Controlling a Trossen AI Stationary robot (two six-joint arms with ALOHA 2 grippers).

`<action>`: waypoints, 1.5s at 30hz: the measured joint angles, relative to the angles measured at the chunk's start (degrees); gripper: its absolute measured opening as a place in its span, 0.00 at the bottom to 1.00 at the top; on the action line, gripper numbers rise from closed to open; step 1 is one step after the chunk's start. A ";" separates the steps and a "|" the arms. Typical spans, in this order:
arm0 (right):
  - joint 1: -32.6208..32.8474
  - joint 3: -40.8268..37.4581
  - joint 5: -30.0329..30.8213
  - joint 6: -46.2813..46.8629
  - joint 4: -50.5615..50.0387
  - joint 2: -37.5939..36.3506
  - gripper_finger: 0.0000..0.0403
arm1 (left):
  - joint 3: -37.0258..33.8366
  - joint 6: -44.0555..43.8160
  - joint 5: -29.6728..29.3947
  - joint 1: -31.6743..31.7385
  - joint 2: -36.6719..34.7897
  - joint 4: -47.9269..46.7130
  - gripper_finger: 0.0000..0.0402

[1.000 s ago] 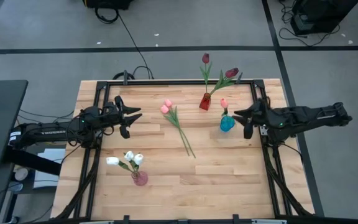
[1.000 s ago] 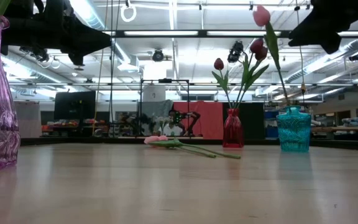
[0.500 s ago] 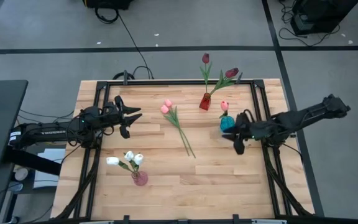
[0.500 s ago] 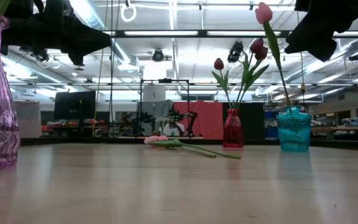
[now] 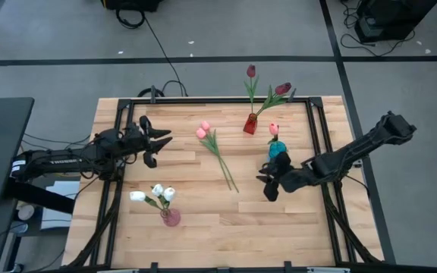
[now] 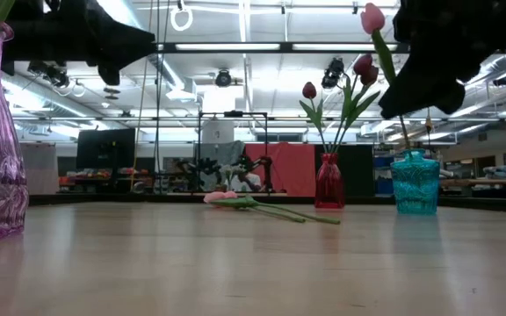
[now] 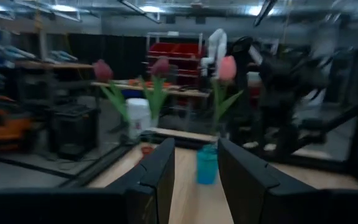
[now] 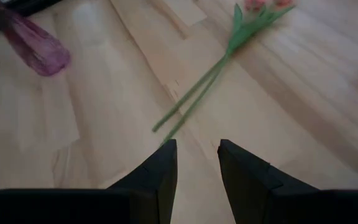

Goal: Sort flowers into vase by color
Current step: Put the left pink tulip into the blue vase

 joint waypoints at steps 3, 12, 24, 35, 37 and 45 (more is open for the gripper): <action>0.54 0.00 1.08 1.95 2.35 2.85 0.32 | 0.00 -3.84 2.90 -0.01 0.01 0.65 0.32; 1.07 0.00 3.42 4.12 15.33 14.90 0.32 | 0.00 -4.28 4.41 0.00 0.03 1.45 0.32; 3.58 0.00 9.54 4.46 32.08 34.02 0.32 | 0.00 -6.99 1.61 -0.01 0.40 1.37 0.32; 4.03 1.62 12.45 -1.96 46.06 45.29 0.32 | 0.00 -10.47 1.41 -0.01 2.93 1.41 0.32; 4.19 2.53 13.04 -3.12 45.64 46.22 0.32 | 0.00 -11.40 1.41 -0.01 3.20 1.28 0.32; 4.27 6.87 11.67 0.05 32.38 46.78 0.05 | 0.00 -14.08 1.43 -0.02 3.55 2.59 0.32</action>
